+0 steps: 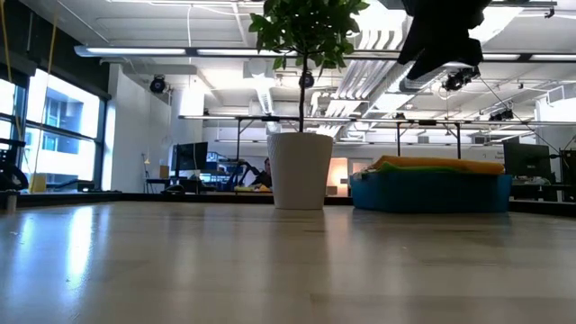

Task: Sort microfiber towel by color & place in baskets
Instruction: Fold the blue towel

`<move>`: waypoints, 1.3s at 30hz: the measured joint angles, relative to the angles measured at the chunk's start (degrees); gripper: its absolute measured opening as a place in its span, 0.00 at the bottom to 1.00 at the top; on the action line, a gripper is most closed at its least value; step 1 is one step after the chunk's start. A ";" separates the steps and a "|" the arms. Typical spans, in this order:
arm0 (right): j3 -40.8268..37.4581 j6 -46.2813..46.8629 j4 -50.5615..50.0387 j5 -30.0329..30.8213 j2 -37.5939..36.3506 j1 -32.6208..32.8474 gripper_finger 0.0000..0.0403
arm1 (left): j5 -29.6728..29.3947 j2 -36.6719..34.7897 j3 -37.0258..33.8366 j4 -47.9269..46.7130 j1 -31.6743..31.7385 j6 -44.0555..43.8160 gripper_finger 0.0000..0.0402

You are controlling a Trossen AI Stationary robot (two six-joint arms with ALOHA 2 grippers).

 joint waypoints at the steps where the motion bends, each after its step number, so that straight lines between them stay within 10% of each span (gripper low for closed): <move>1: 0.00 -0.27 0.85 -0.03 0.74 1.18 0.39 | 1.21 0.30 -2.06 1.10 -0.53 -1.55 0.28; 17: 0.00 0.23 7.90 -0.67 11.23 17.05 0.39 | 16.70 14.16 -13.31 17.06 -4.61 -13.87 0.28; 39: 0.04 1.57 10.16 -0.10 14.16 21.30 0.39 | 14.02 22.40 -12.78 16.13 1.36 -9.56 0.28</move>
